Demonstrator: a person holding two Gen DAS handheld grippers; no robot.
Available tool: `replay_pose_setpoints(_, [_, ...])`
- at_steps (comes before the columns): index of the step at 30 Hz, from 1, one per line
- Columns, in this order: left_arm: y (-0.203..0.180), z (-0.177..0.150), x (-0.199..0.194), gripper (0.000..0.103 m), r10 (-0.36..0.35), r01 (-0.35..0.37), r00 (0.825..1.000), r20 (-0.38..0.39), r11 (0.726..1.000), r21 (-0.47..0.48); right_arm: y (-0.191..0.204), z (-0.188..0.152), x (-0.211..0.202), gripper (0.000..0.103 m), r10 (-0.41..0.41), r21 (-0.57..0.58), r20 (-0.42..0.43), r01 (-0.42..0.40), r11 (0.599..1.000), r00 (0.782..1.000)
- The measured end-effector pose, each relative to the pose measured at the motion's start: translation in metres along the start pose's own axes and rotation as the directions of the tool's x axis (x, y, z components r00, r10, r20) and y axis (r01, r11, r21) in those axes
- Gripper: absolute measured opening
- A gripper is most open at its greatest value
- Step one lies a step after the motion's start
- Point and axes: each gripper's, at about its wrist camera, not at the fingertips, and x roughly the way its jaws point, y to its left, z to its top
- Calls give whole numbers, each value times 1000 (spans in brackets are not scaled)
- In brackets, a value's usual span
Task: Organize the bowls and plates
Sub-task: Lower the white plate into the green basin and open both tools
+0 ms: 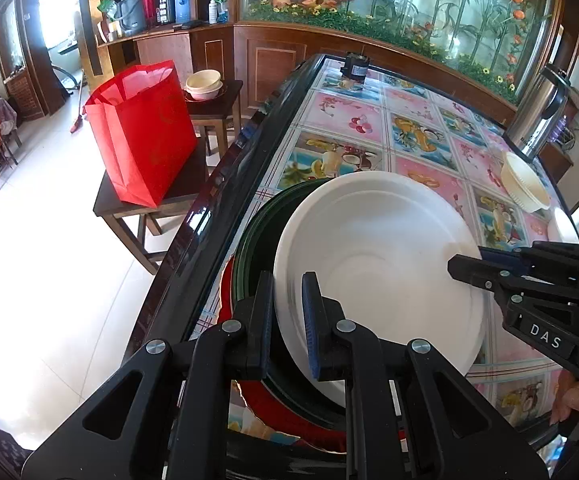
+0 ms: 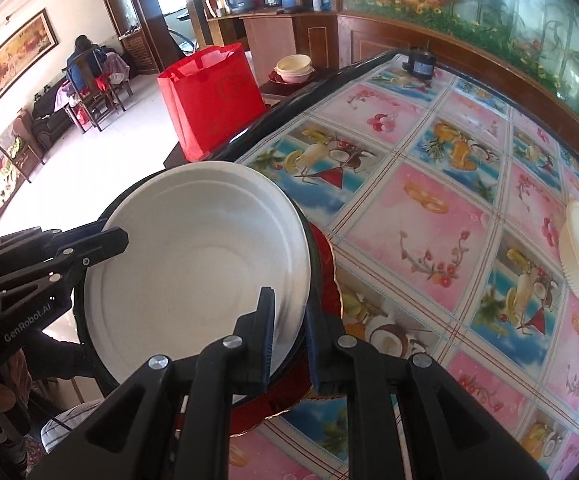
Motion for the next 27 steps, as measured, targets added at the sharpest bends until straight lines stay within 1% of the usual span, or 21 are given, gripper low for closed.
replay_pose_setpoints(4, [0,1,2,14,5,-5,1000,9,1000,-7,4,2,0,15,-24,-12,4,24,1000,1000])
replay_pose_setpoints(6, [2,1,2,16,-4,5,1000,20,1000,-23,2,3,0,15,-17,-5,10,17,1000,1000])
replay_pose_setpoints(8, [4,1,1,20,-18,19,1000,26,999,-38,2,3,1,18,-5,5,14,5,1000,1000])
replay_pose_setpoints(10, [3,2,2,26,-25,26,999,28,999,-41,3,3,1,25,8,7,16,-8,1000,1000])
replay_pose_setpoints(11, [2,2,2,27,-26,27,999,27,999,-40,4,3,1,27,9,3,16,-9,1000,1000])
replay_pose_setpoints(13, [-1,2,1,29,-23,25,999,28,999,-38,7,3,1,37,14,-3,14,-14,1000,1000])
replay_pose_setpoints(14, [1,2,2,31,-26,27,999,27,999,-39,9,3,1,39,15,-7,12,-15,1000,1000])
replay_pose_setpoints(16, [-1,2,1,41,-30,31,999,26,999,-39,11,3,2,42,17,-9,14,-17,1000,1000])
replay_pose_setpoints(17, [-1,2,0,41,-37,38,999,29,998,-41,11,3,1,43,23,-7,16,-23,1000,1000])
replay_pose_setpoints(19, [-2,2,-3,41,-43,44,998,36,998,-45,10,4,1,52,26,-1,18,-26,1000,999])
replay_pose_setpoints(20, [-2,3,-4,41,-44,46,998,42,998,-47,10,4,0,53,26,3,22,-26,1000,999])
replay_pose_setpoints(21, [-3,4,-6,44,-45,47,998,47,998,-47,9,4,0,54,30,8,24,-30,1000,999])
replay_pose_setpoints(22, [-4,5,-8,49,-40,42,998,55,998,-46,7,4,-1,55,35,13,26,-35,999,999])
replay_pose_setpoints(24, [-6,5,-12,56,-33,37,997,72,998,-45,5,4,-4,56,46,25,34,-47,999,998])
replay_pose_setpoints(27, [-9,7,-19,56,-44,49,995,94,998,-47,3,4,-9,60,49,36,48,-51,998,998])
